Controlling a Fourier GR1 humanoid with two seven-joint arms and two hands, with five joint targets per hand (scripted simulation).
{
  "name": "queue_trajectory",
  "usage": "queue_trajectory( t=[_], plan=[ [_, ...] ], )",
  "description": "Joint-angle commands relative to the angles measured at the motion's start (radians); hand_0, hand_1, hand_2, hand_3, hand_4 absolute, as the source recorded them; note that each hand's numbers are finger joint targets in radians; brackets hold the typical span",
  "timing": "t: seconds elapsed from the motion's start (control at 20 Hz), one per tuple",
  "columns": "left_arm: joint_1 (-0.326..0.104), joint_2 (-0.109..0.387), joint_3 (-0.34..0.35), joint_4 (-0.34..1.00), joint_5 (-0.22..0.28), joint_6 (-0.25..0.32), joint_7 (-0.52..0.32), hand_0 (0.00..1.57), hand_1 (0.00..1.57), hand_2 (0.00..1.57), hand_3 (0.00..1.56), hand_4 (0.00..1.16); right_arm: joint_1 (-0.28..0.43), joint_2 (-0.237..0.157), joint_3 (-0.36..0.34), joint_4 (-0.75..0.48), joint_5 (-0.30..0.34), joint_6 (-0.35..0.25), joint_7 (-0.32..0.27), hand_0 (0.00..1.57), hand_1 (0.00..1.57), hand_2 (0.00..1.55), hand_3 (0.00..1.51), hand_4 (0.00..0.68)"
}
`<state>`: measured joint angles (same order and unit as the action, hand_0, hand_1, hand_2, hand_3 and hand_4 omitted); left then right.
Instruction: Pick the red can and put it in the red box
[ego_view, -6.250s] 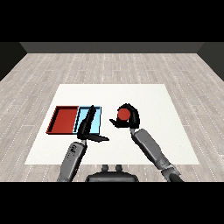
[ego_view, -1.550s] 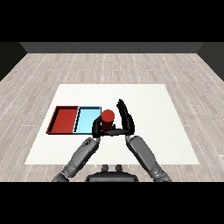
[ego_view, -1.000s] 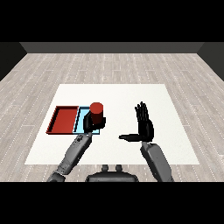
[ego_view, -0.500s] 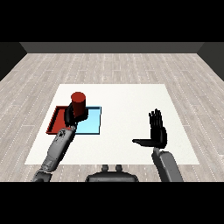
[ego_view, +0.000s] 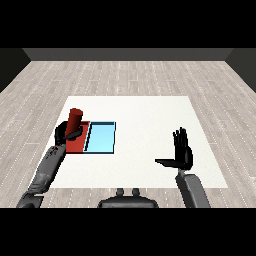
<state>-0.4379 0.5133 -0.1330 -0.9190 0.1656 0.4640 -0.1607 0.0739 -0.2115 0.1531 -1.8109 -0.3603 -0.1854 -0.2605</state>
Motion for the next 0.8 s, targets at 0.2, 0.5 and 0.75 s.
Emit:
queue_trajectory(
  t=[0.2, 0.5, 0.75],
  plan=[
    [-0.117, 0.064, -0.021, 0.466, -0.110, -0.061, 0.086, 1.23, 1.23, 1.15, 1.07, 0.92, -0.075, 0.038, -0.024, 0.115, 0.003, 0.005, -0.053, 0.00, 0.00, 0.00, 0.00, 0.000],
    [-0.170, -0.029, -0.031, 0.700, -0.151, -0.055, 0.080, 0.96, 0.96, 0.91, 0.00, 0.72, -0.127, 0.034, -0.049, 0.233, 0.015, 0.025, -0.085, 0.00, 0.00, 0.00, 0.00, 0.000],
    [-0.197, 0.001, -0.038, 0.786, -0.167, -0.237, 0.022, 0.00, 0.00, 0.00, 0.00, 0.56, -0.139, 0.040, -0.056, 0.248, 0.026, 0.022, -0.103, 0.00, 0.00, 0.00, 0.00, 0.000]
  ],
)
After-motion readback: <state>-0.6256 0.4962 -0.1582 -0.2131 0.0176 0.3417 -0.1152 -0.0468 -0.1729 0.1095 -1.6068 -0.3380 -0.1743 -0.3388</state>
